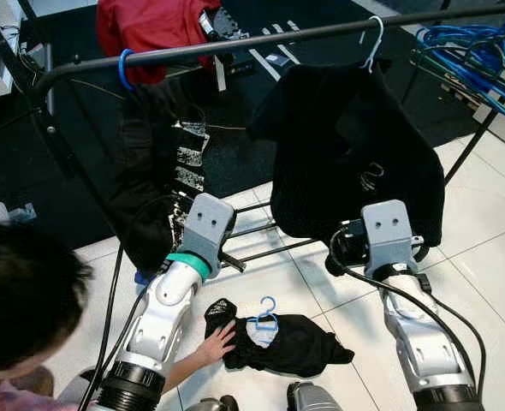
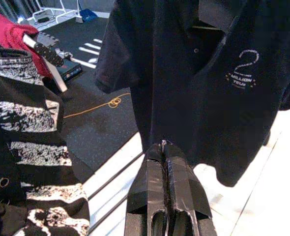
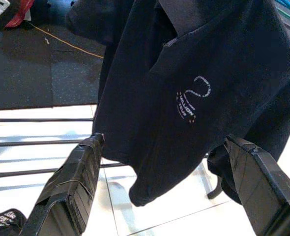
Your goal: Hang hanger
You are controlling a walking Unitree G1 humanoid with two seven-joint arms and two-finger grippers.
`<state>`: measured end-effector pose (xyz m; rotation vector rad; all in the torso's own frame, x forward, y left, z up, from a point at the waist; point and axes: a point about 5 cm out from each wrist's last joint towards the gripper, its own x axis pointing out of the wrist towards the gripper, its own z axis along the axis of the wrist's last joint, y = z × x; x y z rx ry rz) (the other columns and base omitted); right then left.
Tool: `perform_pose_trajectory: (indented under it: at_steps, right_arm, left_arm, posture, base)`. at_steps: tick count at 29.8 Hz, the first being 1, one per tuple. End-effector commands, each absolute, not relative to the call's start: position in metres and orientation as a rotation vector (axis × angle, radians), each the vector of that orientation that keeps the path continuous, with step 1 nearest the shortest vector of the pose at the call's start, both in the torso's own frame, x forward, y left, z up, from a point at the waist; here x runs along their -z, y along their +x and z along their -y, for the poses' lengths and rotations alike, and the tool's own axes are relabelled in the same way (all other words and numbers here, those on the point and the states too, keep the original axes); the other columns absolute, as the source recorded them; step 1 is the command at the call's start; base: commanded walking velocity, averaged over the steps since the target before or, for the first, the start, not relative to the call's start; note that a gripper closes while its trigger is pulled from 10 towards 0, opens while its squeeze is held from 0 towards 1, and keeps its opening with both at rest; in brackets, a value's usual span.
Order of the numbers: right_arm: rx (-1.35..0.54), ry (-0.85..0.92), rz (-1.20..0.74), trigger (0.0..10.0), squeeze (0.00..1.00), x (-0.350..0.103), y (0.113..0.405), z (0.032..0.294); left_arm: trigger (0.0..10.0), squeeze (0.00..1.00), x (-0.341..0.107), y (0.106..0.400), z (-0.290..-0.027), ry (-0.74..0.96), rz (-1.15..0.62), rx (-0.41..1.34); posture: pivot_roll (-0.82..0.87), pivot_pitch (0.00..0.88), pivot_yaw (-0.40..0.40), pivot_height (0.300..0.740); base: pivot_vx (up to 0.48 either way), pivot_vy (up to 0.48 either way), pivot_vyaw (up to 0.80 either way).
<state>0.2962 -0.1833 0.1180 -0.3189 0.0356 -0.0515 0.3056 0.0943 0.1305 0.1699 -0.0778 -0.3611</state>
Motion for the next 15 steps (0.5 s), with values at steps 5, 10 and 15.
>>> perform_pose_trajectory:
  at_steps: [5,10,15]
  right_arm:
    - [0.059,-0.306,-0.066,10.0,0.00,-0.1097,0.2941,0.1844]
    - [0.046,-0.307,-0.062,10.0,0.00,-0.1119,0.2957,0.1827]
    - [0.048,-0.310,-0.062,10.0,0.00,-0.1128,0.2973,0.1832]
  left_arm:
    - [10.0,0.00,-0.1214,0.2997,-0.0971,0.182,0.054,0.364]
    - [10.0,0.00,-0.1222,0.2992,-0.0974,0.173,0.059,0.351]
    - [10.0,0.00,-0.1209,0.2982,-0.0992,0.174,0.055,0.346]
  posture:
    - [-0.26,0.029,0.105,0.740]
    - [-0.24,0.047,0.099,0.740]
    - [-0.25,0.058,0.094,0.740]
  base:
    - [0.000,0.000,0.00]
    - [0.000,0.000,0.00]
    - [0.000,0.000,0.00]
